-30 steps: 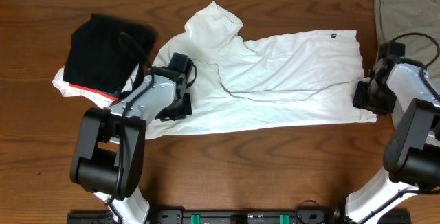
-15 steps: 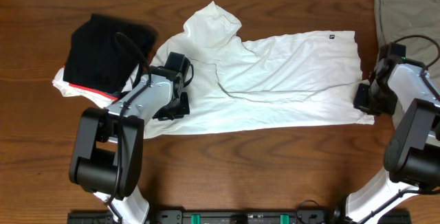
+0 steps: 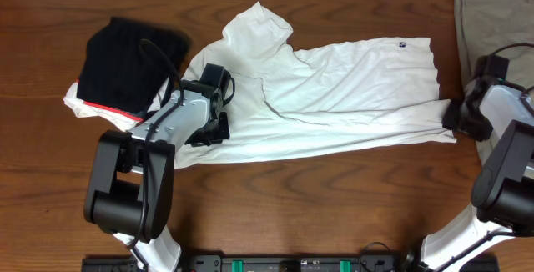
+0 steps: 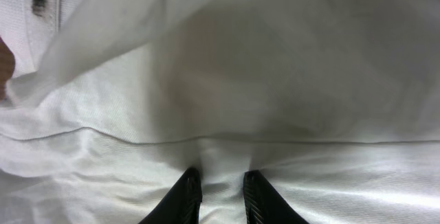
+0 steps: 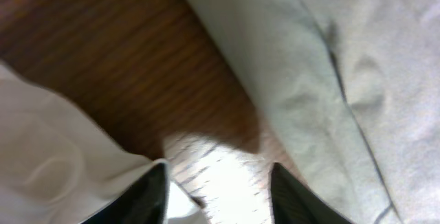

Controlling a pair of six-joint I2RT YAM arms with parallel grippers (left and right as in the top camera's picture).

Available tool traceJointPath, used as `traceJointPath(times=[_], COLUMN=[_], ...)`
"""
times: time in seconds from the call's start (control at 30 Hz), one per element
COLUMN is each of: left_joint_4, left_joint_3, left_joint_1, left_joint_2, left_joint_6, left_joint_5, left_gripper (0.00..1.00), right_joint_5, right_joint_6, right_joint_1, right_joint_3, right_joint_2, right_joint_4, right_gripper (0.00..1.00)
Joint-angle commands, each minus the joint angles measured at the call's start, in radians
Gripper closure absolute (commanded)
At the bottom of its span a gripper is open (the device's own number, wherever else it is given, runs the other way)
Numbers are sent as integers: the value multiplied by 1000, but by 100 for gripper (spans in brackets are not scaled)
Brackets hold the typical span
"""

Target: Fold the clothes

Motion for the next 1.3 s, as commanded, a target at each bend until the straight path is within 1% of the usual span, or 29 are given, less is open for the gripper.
traceJointPath(times=[0.0,0.1,0.17,0.27,0.4,0.47,0.53,0.6,0.67,0.77,0.87,1.0,1.1,1.13,1.17,1.2,1.27], left_joint_4=[-10,-10,-14,-17,-17,-17,-16,-12,-6,-7,-31,-55,-55,-53,-49,-42,-30], left_joint_3=[-5,-2,3,10,23,26,29,32,40,76,157,324,434,471,515,552,628], left_joint_1=[9,9,9,9,9,8,8,8,8,8,8,8,8,8,9,9,11], left_joint_2=[23,21,14,-9,-66,-103,-144,-192,-238,-298,-326,-312,-286,-274,-256,-238,-189], left_joint_6=[-8,-8,-8,-8,-9,-9,-9,-9,-8,15,18,53,73,75,75,79,98], left_joint_5=[-47,-46,-46,-45,-36,-27,-11,4,27,90,133,150,151,151,151,151,150], left_gripper=[76,76,76,76,76,76,75,73,70,62,60,56,55,54,53,52,51], right_joint_5=[0,0,-13,-96,-222,-248,-271,-323,-409,-507,-538,-539,-539,-539,-537,-530,-501], right_joint_6=[3,0,1,-2,-53,-60,-60,-76,-129,-173,-187,-188,-187,-187,-187,-185,-171], right_joint_1=[-14,-14,-14,-14,-13,-13,-13,-13,-13,-13,-11,13,41,54,66,77,103], right_joint_3=[-9,4,31,92,181,230,274,307,336,370,395,451,497,515,531,546,568], right_joint_2=[5,5,3,1,-14,-24,-35,-44,-51,-52,-52,-52,-52,-52,-52,-51,-51], right_joint_4=[5,2,-24,-97,-180,-223,-262,-295,-328,-381,-420,-450,-454,-452,-445,-431,-374], right_gripper=[51,51,48,44,37,34,33,32,32,33,35,35,29,26,20,16,11])
